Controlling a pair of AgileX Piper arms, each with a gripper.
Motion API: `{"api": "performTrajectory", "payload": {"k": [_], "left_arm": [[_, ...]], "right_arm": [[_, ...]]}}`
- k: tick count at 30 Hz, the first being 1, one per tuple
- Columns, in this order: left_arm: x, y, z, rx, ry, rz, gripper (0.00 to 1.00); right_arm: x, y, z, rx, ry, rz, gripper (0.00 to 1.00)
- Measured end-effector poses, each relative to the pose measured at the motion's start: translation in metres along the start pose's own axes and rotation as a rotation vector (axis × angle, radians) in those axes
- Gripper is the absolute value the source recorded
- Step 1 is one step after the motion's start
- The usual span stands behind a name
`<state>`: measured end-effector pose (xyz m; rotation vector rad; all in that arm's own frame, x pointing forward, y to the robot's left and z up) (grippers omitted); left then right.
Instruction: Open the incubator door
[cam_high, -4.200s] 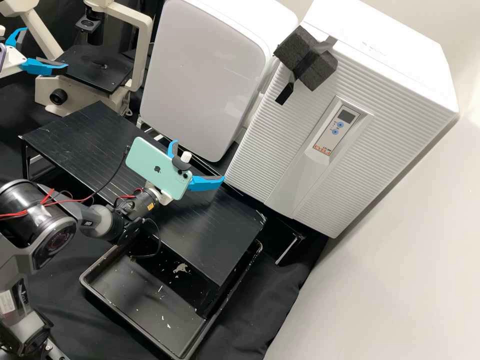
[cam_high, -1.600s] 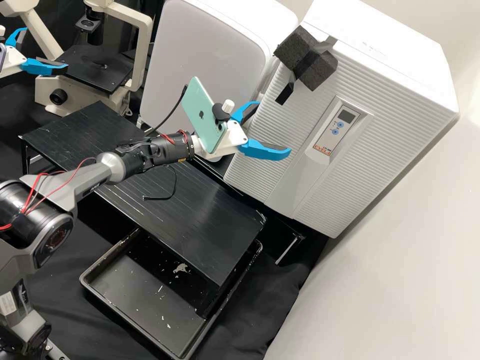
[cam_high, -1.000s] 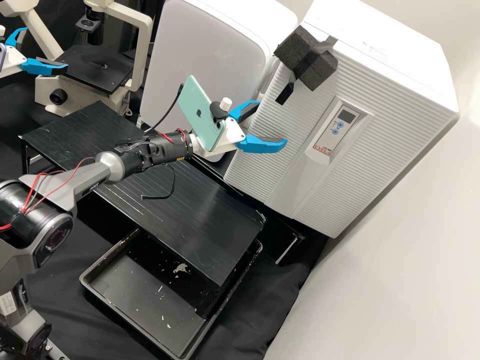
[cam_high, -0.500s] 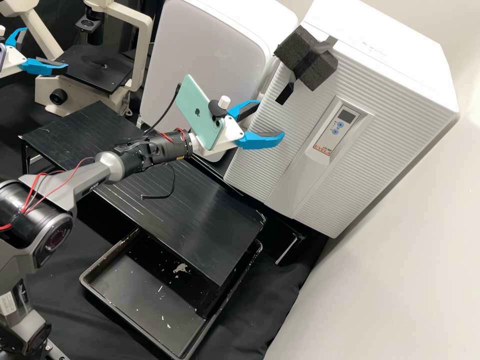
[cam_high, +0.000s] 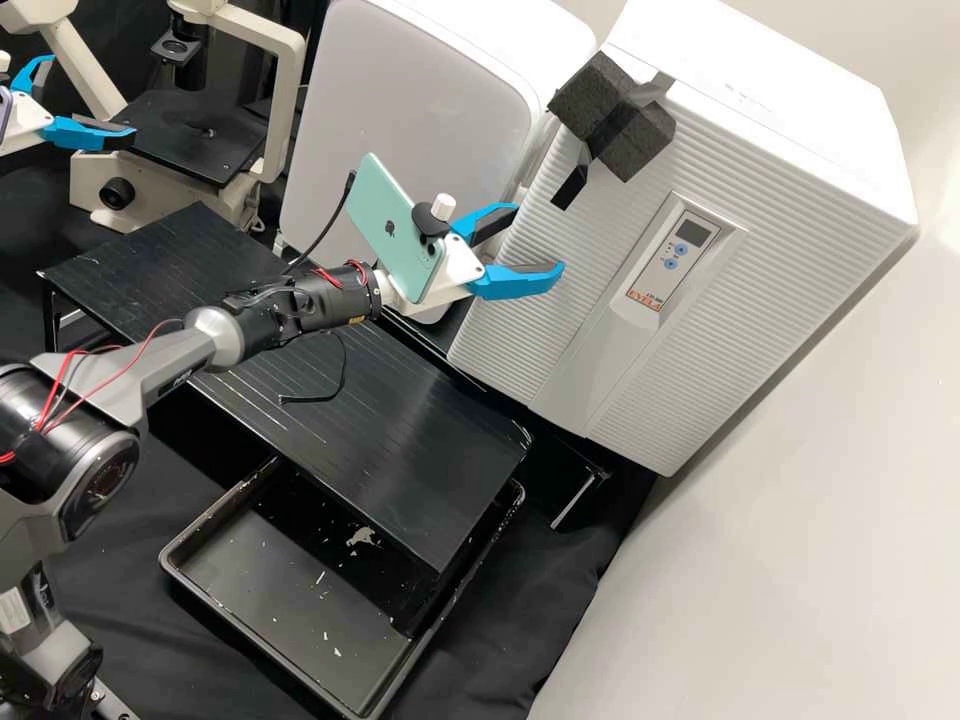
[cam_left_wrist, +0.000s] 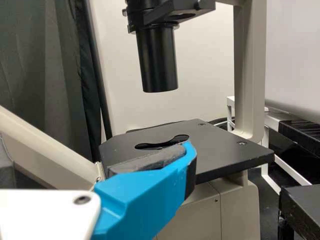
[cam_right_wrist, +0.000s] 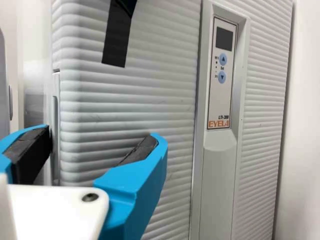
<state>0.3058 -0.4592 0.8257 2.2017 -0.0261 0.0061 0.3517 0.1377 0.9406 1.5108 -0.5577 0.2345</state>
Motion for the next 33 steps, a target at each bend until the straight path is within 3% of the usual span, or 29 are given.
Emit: {"api": "performTrajectory", "payload": {"k": [17, 23, 30, 33], "left_arm": [[0.0, 0.0, 0.0, 0.0, 0.0, 0.0, 1.0], [0.0, 0.0, 0.0, 0.0, 0.0, 0.0, 1.0], [0.0, 0.0, 0.0, 0.0, 0.0, 0.0, 1.0], [0.0, 0.0, 0.0, 0.0, 0.0, 0.0, 1.0]], "right_arm": [[-0.017, 0.016, 0.01, -0.012, -0.002, -0.014, 0.0], [-0.023, 0.02, 0.016, -0.031, 0.01, -0.011, 0.0], [-0.049, 0.039, 0.026, -0.015, 0.012, 0.025, 0.0], [-0.064, 0.051, 0.031, 0.013, 0.002, 0.048, 0.0]]}}
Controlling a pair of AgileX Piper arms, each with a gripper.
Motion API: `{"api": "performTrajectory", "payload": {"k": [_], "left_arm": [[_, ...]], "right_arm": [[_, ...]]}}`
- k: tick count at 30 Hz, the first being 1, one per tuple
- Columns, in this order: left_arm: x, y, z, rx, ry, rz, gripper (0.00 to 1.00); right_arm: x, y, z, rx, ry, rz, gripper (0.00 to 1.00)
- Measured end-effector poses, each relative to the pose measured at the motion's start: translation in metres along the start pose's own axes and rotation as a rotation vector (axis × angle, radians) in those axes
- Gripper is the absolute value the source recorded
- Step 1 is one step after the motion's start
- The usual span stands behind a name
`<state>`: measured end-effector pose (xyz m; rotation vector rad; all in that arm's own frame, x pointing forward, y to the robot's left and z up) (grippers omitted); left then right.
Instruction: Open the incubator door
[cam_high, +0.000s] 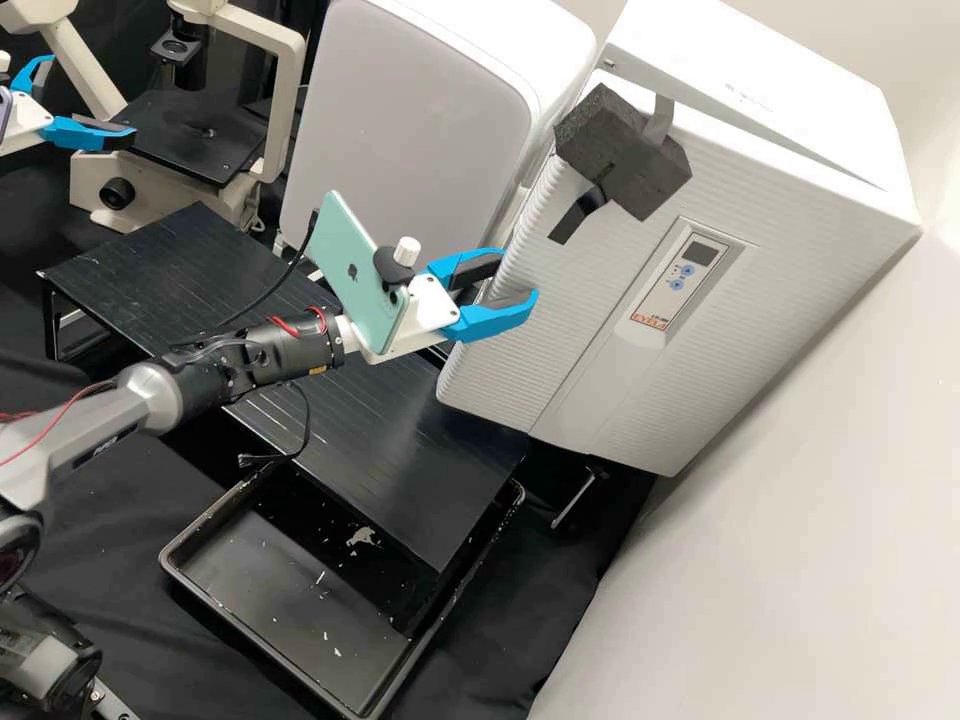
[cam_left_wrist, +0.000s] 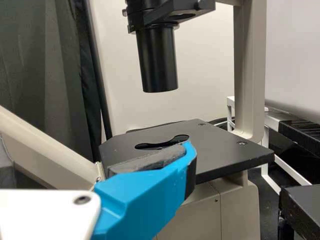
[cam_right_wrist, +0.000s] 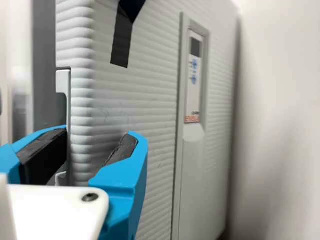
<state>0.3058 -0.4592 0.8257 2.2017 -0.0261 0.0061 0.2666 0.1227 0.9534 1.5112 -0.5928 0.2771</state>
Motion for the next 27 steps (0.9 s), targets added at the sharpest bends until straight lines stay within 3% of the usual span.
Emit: {"api": "performTrajectory", "payload": {"k": [3, 4, 6, 11, 16, 20, 27], "left_arm": [[0.0, 0.0, 0.0, 0.0, 0.0, 0.0, 1.0], [0.0, 0.0, 0.0, 0.0, 0.0, 0.0, 1.0], [0.0, 0.0, 0.0, 0.0, 0.0, 0.0, 1.0], [0.0, 0.0, 0.0, 0.0, 0.0, 0.0, 1.0], [0.0, 0.0, 0.0, 0.0, 0.0, 0.0, 1.0], [0.0, 0.0, 0.0, 0.0, 0.0, 0.0, 1.0], [0.0, 0.0, 0.0, 0.0, 0.0, 0.0, 1.0]], "right_arm": [[-0.011, 0.013, 0.003, 0.012, -0.002, 0.049, 0.0], [-0.016, 0.021, 0.003, 0.008, 0.003, 0.083, 1.0], [-0.023, 0.031, 0.005, -0.003, 0.001, 0.138, 1.0], [-0.038, 0.051, 0.016, 0.033, -0.089, 0.262, 1.0], [-0.044, 0.062, 0.023, 0.039, -0.16, 0.371, 1.0], [-0.046, 0.068, 0.02, 0.028, -0.138, 0.403, 1.0], [-0.048, 0.066, 0.019, 0.045, -0.11, 0.406, 1.0]]}}
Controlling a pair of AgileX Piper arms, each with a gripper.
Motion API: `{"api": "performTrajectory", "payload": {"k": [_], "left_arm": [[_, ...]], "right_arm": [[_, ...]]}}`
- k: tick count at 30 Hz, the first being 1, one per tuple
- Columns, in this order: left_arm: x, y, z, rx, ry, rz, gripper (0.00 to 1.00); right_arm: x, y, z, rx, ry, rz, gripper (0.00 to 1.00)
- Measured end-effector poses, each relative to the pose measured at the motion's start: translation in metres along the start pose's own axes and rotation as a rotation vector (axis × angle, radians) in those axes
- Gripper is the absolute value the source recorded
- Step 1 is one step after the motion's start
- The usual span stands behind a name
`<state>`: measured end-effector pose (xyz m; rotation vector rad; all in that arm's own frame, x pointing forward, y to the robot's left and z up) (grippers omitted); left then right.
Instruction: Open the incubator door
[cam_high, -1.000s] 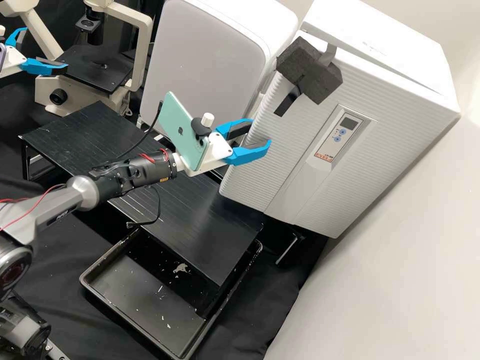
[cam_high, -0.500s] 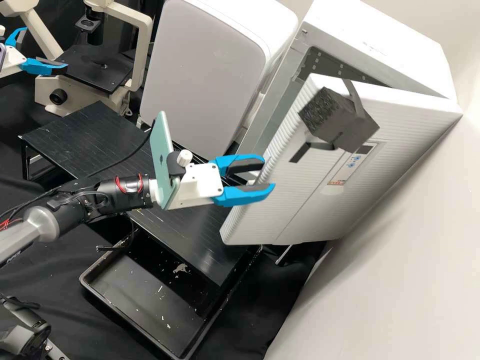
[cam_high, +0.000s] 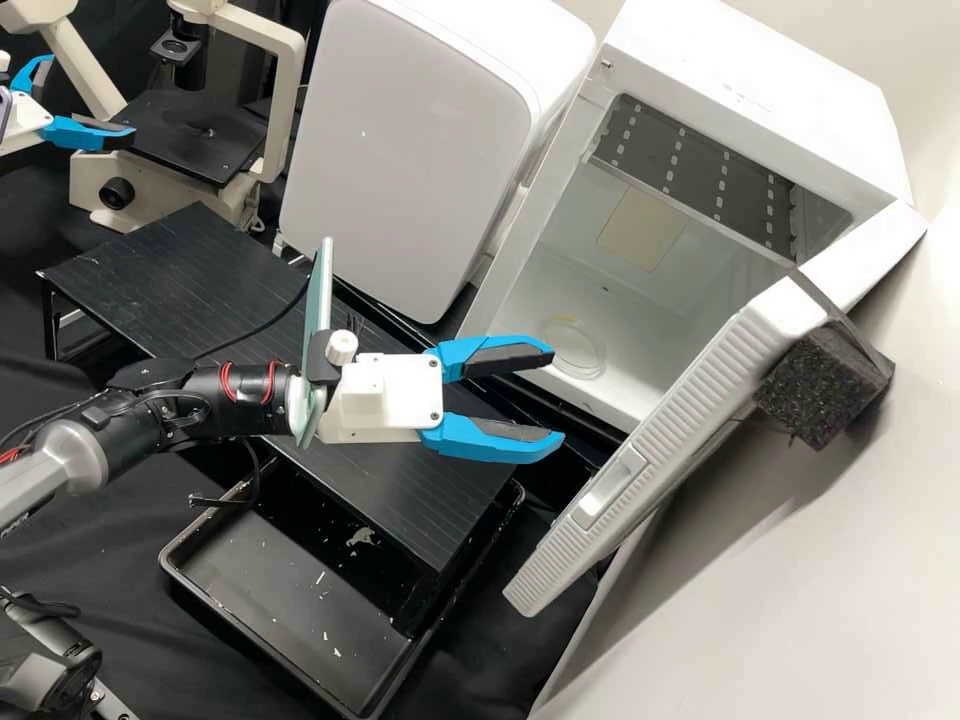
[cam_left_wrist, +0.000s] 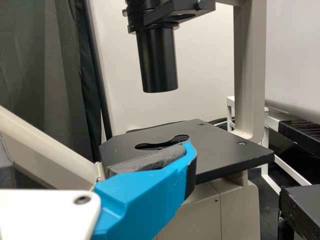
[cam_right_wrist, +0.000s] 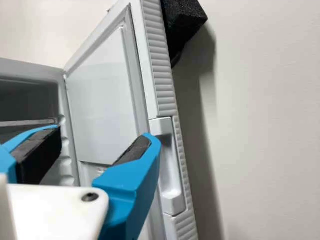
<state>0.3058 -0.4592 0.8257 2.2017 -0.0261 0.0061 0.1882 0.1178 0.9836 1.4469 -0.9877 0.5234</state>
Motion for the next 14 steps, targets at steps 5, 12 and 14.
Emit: {"api": "performTrajectory", "payload": {"k": [5, 12, 14], "left_arm": [[0.0, 0.0, 0.0, 0.0, 0.0, 0.0, 1.0], [0.0, 0.0, 0.0, 0.0, 0.0, 0.0, 1.0], [0.0, 0.0, 0.0, 0.0, 0.0, 0.0, 1.0]], "right_arm": [[-0.009, -0.02, 0.001, 0.154, 0.225, -0.067, 1.0], [-0.027, -0.049, 0.0, 0.311, 0.556, -0.332, 1.0], [-0.031, -0.056, 0.001, 0.324, 0.588, -0.384, 1.0]]}}
